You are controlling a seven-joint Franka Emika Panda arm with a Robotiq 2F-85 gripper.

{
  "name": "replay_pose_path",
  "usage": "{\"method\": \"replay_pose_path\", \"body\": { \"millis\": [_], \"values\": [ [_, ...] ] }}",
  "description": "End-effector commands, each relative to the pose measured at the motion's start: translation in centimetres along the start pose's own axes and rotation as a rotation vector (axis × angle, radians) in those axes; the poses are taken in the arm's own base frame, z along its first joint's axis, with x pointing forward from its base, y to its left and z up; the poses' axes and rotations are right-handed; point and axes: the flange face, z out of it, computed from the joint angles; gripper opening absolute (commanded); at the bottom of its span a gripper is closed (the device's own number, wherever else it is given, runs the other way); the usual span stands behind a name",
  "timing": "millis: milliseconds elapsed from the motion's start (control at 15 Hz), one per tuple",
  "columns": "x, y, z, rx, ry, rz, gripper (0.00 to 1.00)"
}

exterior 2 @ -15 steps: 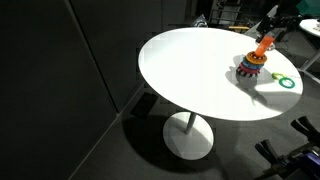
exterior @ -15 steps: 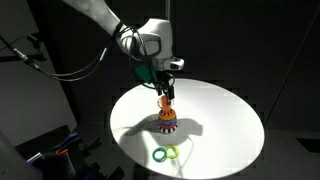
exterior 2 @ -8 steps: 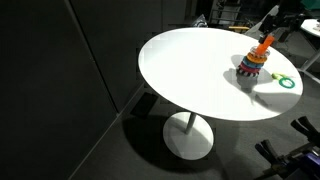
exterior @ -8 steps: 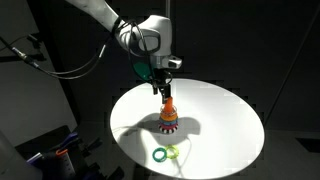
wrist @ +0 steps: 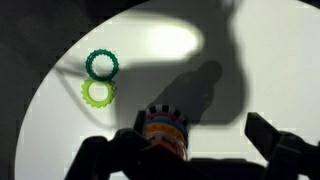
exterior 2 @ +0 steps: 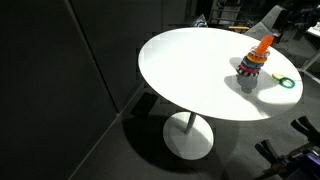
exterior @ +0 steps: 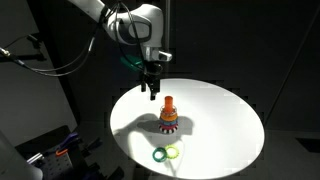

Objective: Put the clear circular object on the orange object

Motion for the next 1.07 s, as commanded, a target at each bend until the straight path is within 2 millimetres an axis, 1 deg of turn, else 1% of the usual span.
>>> {"method": "replay_pose_path", "body": {
  "millis": [0, 200, 400, 667, 800, 867, 1000],
  "values": [
    [-3.4, -0.1, -2.1, -0.024, -0.024, -0.035, 1.0],
    [-5.5, -0.1, -3.8, -0.029, -0.028, -0.05, 1.0],
    [-7.2, -0.1, -5.7, -0.015, -0.002, -0.059, 1.0],
    [-8.9, -0.1, -7.8, -0.005, 0.039, -0.069, 1.0],
    [-9.2, 0.0, -7.9, -0.008, 0.045, -0.071, 1.0],
    [-8.2, -0.2, -7.6, 0.0, 0.042, -0.052, 1.0],
    [-8.3, -0.2, -7.6, 0.001, 0.043, -0.052, 1.0]
  ]
}}
